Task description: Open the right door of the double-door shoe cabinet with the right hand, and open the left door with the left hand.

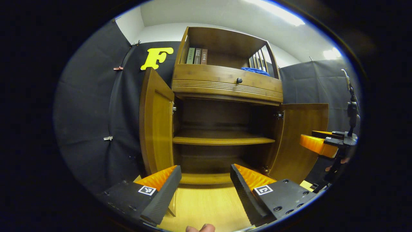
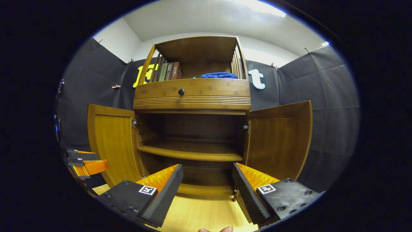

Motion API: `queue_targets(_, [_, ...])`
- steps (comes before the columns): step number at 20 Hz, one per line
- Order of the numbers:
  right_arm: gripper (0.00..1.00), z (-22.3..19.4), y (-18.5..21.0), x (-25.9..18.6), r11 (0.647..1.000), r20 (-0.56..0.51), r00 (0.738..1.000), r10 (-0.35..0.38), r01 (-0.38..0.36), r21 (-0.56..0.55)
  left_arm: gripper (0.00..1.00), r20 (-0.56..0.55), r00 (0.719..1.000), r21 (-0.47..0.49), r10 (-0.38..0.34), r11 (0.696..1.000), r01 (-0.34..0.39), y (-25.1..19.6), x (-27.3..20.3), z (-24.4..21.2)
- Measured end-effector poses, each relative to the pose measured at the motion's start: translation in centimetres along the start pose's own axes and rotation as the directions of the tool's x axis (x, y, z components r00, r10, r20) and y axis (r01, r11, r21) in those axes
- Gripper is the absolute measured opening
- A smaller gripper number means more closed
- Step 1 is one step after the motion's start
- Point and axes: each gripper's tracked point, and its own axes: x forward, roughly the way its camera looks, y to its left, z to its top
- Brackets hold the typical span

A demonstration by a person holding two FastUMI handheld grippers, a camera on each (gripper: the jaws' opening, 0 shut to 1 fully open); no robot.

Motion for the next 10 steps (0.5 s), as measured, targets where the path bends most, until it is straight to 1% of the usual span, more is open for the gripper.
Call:
queue_targets(1, [0.96,0.04,0.03,-0.14,1.000,0.001,1.000,-0.002,0.002,0.001,0.94,-0.001,1.000,-0.005,-0.002,1.000,0.002,-0.03,0.30,-0.05])
queue_targets(4, [0.96,-0.20,-0.14,-0.45,1.000,-0.004,1.000,-0.010,0.010,-0.009,0.95,-0.007,1.000,-0.013,-0.008,1.000,0.008,0.05,0.80,0.00])
queue_targets(5, [0.98,-0.22,-0.16,-0.48,1.000,-0.005,1.000,-0.011,0.011,-0.009,0.92,-0.006,1.000,-0.012,-0.009,1.000,0.009,0.09,0.87,-0.01])
queue_targets(6, [0.98,-0.26,-0.11,-0.55,1.000,-0.005,1.000,-0.007,0.007,-0.006,0.95,-0.005,1.000,-0.010,-0.010,1.000,0.010,0.15,0.90,0.15])
queue_targets(7, [0.96,-0.19,0.03,-0.57,1.000,-0.003,1.000,-0.001,0.001,0.000,0.97,-0.001,1.000,-0.009,-0.011,1.000,0.011,0.12,0.98,0.20])
queue_targets(8, [0.98,-0.16,0.18,-0.60,1.000,-0.004,1.000,0.005,-0.005,0.008,0.95,-0.004,1.000,-0.010,-0.011,1.000,0.011,0.19,0.96,0.28])
queue_targets(9, [1.00,0.03,0.36,-0.55,1.000,0.001,1.000,0.009,-0.009,0.013,0.94,0.000,1.000,-0.011,-0.015,1.000,0.015,0.09,0.93,0.23])
queue_targets(10, [0.98,0.23,0.31,-0.64,1.000,0.007,1.000,0.005,-0.005,0.014,0.94,0.002,1.000,-0.011,-0.019,1.000,0.019,0.02,0.92,0.33])
